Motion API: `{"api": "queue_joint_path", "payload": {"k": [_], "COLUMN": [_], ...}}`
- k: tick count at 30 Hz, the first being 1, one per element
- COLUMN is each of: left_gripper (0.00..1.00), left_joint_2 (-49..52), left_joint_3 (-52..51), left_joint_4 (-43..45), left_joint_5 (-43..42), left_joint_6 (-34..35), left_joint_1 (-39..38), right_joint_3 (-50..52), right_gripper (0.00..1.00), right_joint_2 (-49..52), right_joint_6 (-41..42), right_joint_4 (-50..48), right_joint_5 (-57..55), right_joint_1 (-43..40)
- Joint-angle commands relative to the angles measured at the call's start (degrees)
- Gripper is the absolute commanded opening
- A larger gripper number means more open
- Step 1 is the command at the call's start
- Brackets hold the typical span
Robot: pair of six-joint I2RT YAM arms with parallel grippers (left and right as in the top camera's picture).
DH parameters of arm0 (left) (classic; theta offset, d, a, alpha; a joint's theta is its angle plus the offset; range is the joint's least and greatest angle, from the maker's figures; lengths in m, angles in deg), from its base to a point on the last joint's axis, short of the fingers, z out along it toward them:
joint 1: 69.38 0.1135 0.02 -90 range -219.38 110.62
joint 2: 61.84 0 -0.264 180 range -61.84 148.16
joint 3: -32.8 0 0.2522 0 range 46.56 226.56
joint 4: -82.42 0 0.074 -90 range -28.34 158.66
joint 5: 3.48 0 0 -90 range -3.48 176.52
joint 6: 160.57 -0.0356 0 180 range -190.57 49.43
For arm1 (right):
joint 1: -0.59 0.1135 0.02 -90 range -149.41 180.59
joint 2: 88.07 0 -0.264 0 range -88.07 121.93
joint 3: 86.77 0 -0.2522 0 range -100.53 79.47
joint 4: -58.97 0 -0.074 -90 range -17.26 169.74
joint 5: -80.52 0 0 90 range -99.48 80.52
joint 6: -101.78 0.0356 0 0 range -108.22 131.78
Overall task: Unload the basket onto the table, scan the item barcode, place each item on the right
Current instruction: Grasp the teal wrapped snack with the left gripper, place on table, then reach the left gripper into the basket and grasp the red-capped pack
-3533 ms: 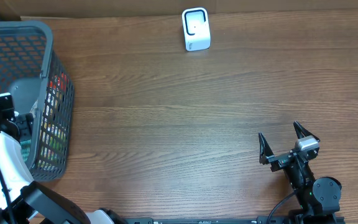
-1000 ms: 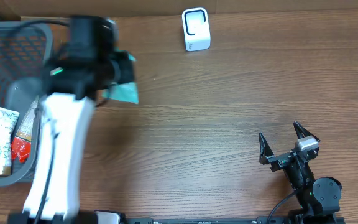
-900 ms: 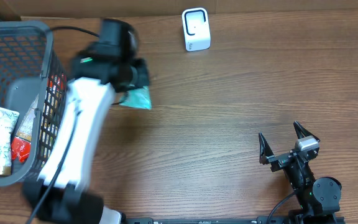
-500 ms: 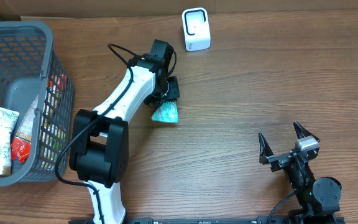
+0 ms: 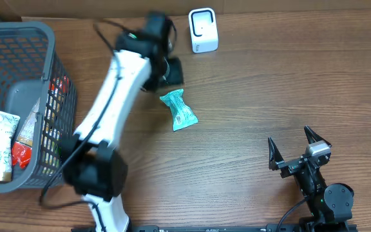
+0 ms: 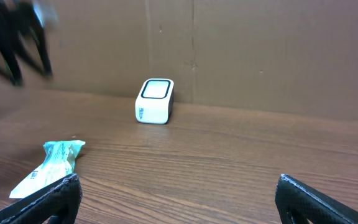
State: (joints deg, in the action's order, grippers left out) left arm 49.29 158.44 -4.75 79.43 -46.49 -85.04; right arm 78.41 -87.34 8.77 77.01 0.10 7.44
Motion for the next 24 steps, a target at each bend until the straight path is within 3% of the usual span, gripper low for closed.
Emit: {"api": "queue_joint_path", "payload": {"k": [1,12,17,24], "left_gripper": [0.60,0.59,0.60,0.61], "left_joint_2": [-8.3,-17.2,-16.4,-13.5], "left_joint_3": [9.7,12.3,12.0,12.0], "left_joint_4": [-5.9,-18.3,-16.3,-8.0], "left_joint_5": [1.1,4.5,4.5,5.2], "left_joint_6": [-4.7,-13.1,-18.3,-21.1], "left_joint_1": [4.9,33.6,44.7,50.3], "right_joint_3": [0.6,0.6,0.6,0.6], "right_gripper": [1.00,1.00,1.00,1.00], "right_joint_2": [-0.6,-0.6,-0.6,-0.6], "right_joint_6": [-0.1,0.0,0.0,0.0], "right_joint_4": [-0.3,-0.3,-0.3,-0.3], "right_joint_5": [-0.6,-0.6,-0.6,-0.6], "right_joint_1": [0.3,0.3,0.3,0.3]}}
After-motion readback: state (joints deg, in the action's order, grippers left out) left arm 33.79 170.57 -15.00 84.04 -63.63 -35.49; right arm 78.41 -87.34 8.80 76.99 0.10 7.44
